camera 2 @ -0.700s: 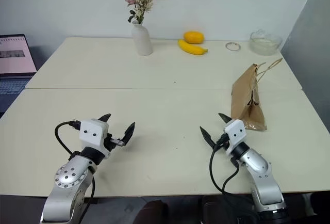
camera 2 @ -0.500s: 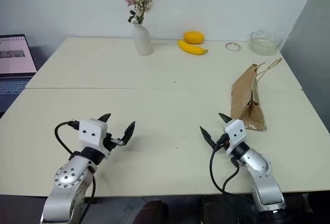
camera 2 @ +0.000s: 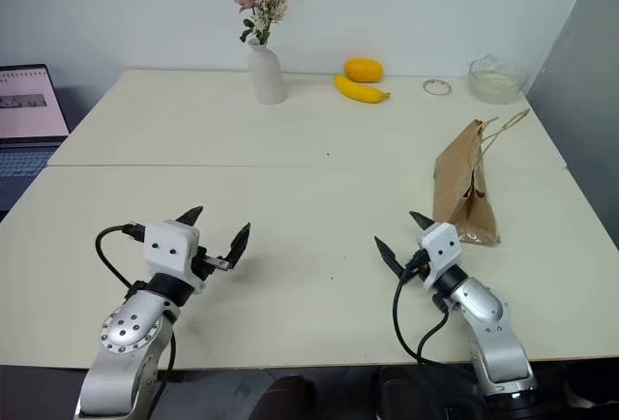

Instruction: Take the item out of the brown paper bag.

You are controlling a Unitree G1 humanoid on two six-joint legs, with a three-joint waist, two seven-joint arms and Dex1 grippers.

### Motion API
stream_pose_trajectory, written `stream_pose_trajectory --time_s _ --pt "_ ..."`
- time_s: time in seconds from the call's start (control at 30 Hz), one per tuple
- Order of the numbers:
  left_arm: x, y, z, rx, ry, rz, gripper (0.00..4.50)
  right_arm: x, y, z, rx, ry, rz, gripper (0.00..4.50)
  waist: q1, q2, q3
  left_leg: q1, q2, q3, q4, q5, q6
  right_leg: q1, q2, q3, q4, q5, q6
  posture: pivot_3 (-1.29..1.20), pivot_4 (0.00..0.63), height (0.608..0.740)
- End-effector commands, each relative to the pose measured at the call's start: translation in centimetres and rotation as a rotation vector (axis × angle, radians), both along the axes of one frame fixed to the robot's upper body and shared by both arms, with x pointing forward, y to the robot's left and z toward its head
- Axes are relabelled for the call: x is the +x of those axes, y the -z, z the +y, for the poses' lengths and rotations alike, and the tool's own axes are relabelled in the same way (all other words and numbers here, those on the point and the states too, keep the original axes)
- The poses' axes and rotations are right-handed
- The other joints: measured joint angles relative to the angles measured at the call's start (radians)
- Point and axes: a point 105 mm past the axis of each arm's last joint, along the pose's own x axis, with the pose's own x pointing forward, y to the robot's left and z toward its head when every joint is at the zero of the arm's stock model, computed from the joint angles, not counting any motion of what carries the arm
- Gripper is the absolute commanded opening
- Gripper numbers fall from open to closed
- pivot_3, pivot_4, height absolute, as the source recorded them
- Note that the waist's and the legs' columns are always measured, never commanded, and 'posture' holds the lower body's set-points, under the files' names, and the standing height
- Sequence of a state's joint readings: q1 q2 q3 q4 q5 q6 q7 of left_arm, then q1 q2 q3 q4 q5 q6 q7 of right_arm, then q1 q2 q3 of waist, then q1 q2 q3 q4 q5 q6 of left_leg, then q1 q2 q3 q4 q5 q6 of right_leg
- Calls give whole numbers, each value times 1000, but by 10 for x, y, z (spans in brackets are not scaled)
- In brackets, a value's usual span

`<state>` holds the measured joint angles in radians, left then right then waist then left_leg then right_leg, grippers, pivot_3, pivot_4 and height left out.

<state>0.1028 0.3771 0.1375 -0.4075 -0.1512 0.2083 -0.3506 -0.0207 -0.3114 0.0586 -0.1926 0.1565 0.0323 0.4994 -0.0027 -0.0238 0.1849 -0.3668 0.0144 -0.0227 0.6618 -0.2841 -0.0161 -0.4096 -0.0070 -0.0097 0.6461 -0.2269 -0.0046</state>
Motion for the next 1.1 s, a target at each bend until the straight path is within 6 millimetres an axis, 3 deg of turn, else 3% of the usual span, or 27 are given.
stream_pose_trajectory --time_s 0.03,0.33,0.43,0.57,0.73,0.83,1.1 --pt "-5 -31 -20 -34 166 -60 4468 -2 -22 -2 9 7 -77 4500 0 0 0 0 0 0 0 0 0 0 0 0 0 0 0 0 150 740" --pt "8 -77 -55 -49 462 -95 4468 -25 -69 -15 -6 64 -195 4500 1 0 0 -1 -1 0 0 0 0 0 3 0 0 0 0 0 150 740" --pt "9 -93 -74 -17 635 -88 4468 -32 -94 -39 -1 208 -257 4500 1 0 0 -2 -1 0 0 0 0 -1 3 0 -1 0 1 0 150 740" --pt "4 -104 -81 -21 775 -45 4468 -31 -112 -61 48 366 -247 4500 -4 0 0 -2 -1 0 0 0 0 -2 3 1 0 0 1 0 150 740" --pt "-3 -111 -82 10 892 5 4468 -15 -117 -72 106 441 -151 4500 -8 0 1 -1 0 0 0 0 0 -2 4 0 1 0 0 0 150 740" --pt "-13 -106 -87 68 980 57 4468 1 -122 -66 143 408 -81 4500 -14 1 1 -1 -1 0 0 0 0 -2 5 1 1 0 0 0 150 740" --pt "-14 -105 -94 88 1000 62 4468 30 -120 -73 121 483 39 4500 -14 1 1 -12 -2 0 1 0 0 -10 4 1 0 0 1 0 150 740"
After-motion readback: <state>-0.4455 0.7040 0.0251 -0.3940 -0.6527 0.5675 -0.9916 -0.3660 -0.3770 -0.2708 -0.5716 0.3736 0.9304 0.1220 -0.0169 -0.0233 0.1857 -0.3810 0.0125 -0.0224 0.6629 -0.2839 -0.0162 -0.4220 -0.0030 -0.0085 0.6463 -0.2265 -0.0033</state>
